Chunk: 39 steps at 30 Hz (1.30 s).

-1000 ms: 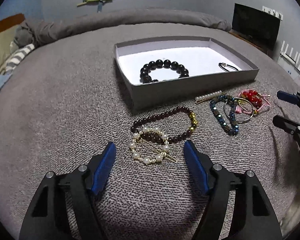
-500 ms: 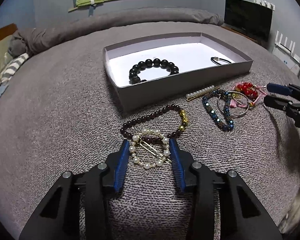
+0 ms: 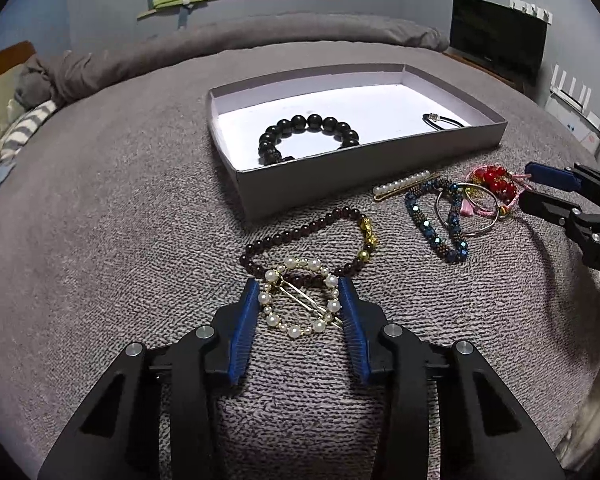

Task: Organize jewelry
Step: 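Grasp the pearl bracelet with the left tool while the right tool grasps the pink-gold string bracelet, then lift both held bracelets and carry them over the white box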

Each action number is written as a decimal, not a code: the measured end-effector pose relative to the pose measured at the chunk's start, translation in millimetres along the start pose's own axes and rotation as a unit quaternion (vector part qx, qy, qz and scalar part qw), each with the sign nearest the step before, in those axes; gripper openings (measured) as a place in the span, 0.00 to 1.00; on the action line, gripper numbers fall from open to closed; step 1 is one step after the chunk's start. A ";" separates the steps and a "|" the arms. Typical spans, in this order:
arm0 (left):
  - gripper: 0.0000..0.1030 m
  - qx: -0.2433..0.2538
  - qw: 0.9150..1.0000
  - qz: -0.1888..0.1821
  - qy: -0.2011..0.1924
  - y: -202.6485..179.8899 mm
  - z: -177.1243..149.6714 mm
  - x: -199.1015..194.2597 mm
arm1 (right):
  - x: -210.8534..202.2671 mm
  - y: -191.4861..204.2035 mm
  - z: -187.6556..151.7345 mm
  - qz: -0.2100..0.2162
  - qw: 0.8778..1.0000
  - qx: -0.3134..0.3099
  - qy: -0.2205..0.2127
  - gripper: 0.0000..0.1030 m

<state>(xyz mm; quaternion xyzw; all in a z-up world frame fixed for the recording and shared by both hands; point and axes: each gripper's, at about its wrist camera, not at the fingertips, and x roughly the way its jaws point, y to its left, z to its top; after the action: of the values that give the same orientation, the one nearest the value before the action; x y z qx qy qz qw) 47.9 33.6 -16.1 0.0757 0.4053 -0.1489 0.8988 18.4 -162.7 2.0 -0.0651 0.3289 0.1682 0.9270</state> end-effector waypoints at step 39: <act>0.41 0.018 0.999 -0.006 -0.050 -19.3 12.9 -38.0 | -78.4 -31.5 38.2 0.042 0.988 0.086 -0.123 0.03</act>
<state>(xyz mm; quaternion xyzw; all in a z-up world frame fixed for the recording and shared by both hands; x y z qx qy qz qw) 26.9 19.9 20.6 0.0816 0.3573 -0.1652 0.9156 -5.0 -204.4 81.4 0.0501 0.2283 0.1845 0.9546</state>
